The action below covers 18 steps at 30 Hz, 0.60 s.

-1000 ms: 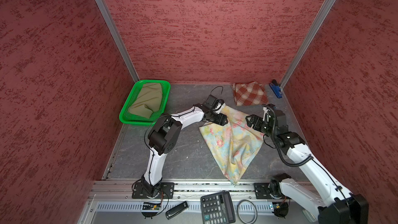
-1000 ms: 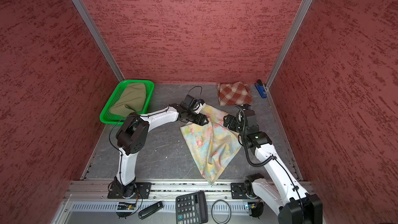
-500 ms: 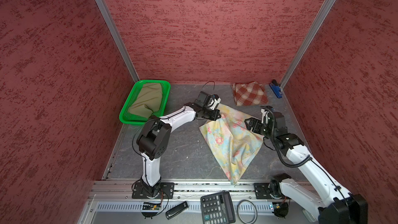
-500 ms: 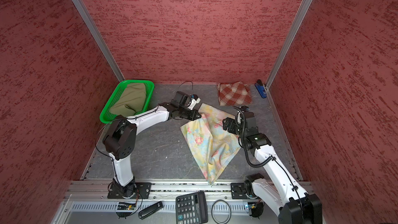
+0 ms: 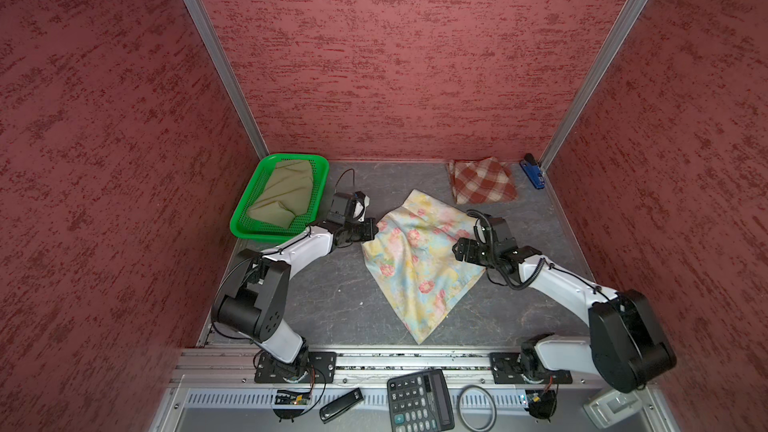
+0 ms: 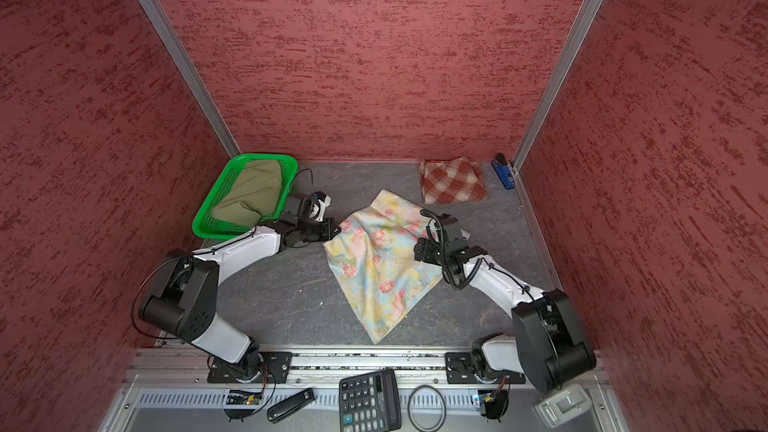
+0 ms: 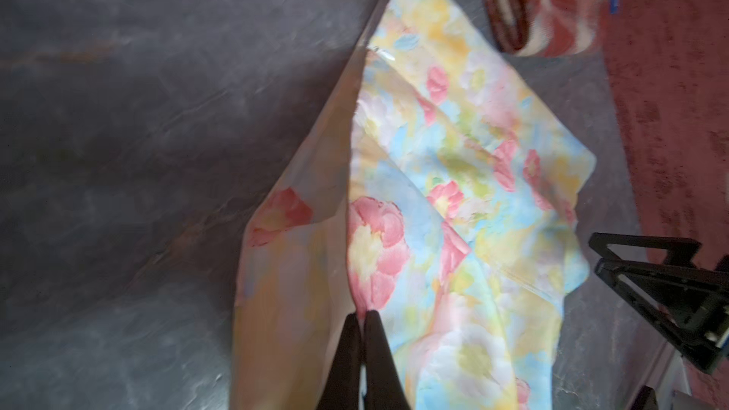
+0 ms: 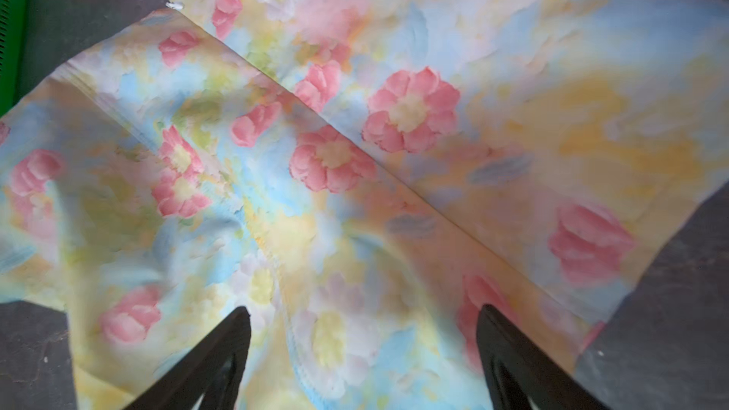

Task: Fold and stack the skirts

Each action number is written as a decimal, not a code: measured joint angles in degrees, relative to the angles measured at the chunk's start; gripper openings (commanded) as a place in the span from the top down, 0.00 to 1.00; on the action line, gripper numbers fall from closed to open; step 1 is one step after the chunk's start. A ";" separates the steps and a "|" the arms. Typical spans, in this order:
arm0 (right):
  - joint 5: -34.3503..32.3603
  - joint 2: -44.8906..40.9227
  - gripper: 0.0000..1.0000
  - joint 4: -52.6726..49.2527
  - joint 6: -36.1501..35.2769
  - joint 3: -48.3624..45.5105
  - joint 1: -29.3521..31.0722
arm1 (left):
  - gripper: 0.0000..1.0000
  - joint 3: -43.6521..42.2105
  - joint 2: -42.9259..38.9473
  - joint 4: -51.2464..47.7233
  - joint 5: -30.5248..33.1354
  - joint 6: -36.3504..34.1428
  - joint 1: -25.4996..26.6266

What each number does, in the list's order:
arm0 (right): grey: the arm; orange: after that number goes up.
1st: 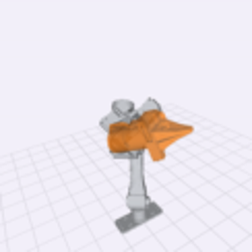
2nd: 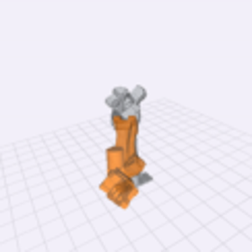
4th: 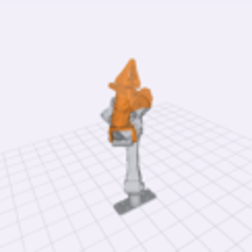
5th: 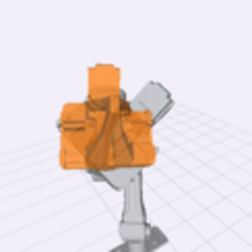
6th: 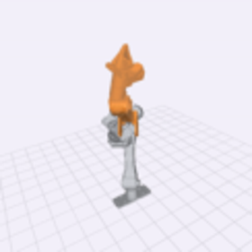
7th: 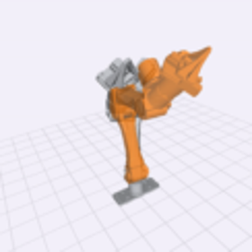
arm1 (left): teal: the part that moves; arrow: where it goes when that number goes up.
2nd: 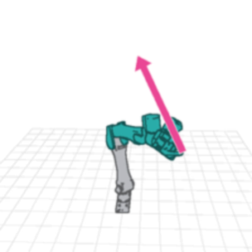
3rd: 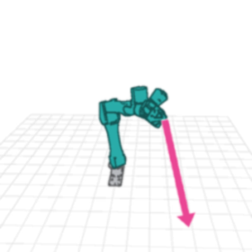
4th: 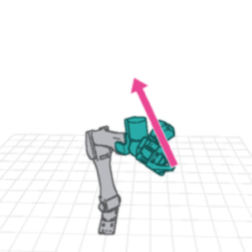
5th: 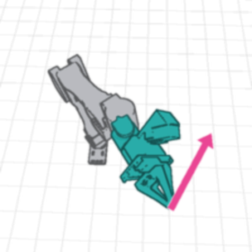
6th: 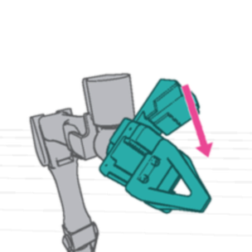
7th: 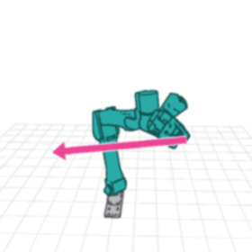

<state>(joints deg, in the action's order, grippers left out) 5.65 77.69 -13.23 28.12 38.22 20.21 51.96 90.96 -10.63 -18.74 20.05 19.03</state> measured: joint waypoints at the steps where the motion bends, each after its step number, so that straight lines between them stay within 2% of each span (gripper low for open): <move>1: -0.09 1.40 0.10 0.17 0.02 0.39 0.04 | 1.00 -0.96 -0.04 -0.04 1.18 1.11 -0.66; 6: -0.59 3.80 0.10 0.94 0.09 2.10 0.28 | 1.00 -1.60 -1.64 -0.74 5.64 4.81 -2.82; 14: -2.64 -4.87 0.10 -0.72 1.55 1.44 2.16 | 1.00 -0.57 -3.10 -1.33 7.61 6.47 -2.89; 18: -3.32 -3.37 0.10 -0.72 1.92 1.05 2.45 | 1.00 -0.59 -2.71 -1.40 8.33 7.34 -2.82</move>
<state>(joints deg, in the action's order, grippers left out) 2.33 74.32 -13.96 30.04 39.27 22.65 51.37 88.25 -12.03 -10.41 27.40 16.21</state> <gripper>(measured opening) 0.899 0.051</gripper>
